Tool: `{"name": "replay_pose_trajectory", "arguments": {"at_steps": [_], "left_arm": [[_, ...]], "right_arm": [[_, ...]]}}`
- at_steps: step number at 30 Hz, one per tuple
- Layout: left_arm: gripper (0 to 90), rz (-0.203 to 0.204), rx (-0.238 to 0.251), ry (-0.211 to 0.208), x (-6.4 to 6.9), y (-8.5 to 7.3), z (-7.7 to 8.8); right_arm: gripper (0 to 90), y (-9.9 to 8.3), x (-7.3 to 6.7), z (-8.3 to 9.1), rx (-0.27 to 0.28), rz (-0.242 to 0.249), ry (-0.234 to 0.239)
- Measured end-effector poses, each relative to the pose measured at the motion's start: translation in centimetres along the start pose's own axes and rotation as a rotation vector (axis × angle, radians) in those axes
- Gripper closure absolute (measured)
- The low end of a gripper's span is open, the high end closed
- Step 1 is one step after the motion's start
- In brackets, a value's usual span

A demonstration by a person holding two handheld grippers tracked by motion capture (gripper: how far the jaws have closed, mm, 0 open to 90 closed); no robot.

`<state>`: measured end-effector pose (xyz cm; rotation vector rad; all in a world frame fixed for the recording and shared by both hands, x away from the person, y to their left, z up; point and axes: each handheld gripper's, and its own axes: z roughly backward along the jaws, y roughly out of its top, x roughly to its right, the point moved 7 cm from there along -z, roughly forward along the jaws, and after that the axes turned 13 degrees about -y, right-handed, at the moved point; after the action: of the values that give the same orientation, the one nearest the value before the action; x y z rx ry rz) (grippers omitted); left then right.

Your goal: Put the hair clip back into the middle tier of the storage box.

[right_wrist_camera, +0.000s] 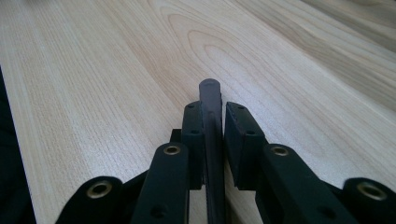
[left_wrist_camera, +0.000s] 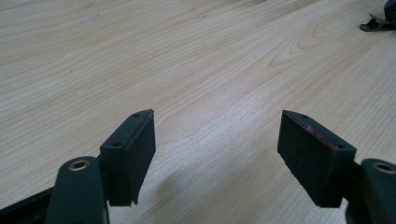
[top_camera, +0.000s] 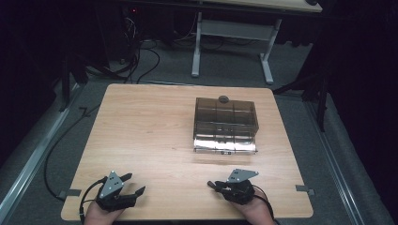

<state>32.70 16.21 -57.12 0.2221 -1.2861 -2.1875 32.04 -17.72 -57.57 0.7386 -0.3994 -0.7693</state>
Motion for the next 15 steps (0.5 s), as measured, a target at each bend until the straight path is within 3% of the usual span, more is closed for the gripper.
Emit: {"name": "replay_pose_trajectory", "arguments": {"at_steps": [15], "left_arm": [[28.3,0.002,0.001,-0.002,-0.01,0.0,0.01]], "right_arm": [[81.8,0.16,0.22,0.09,0.008,-0.001,-0.017]]}}
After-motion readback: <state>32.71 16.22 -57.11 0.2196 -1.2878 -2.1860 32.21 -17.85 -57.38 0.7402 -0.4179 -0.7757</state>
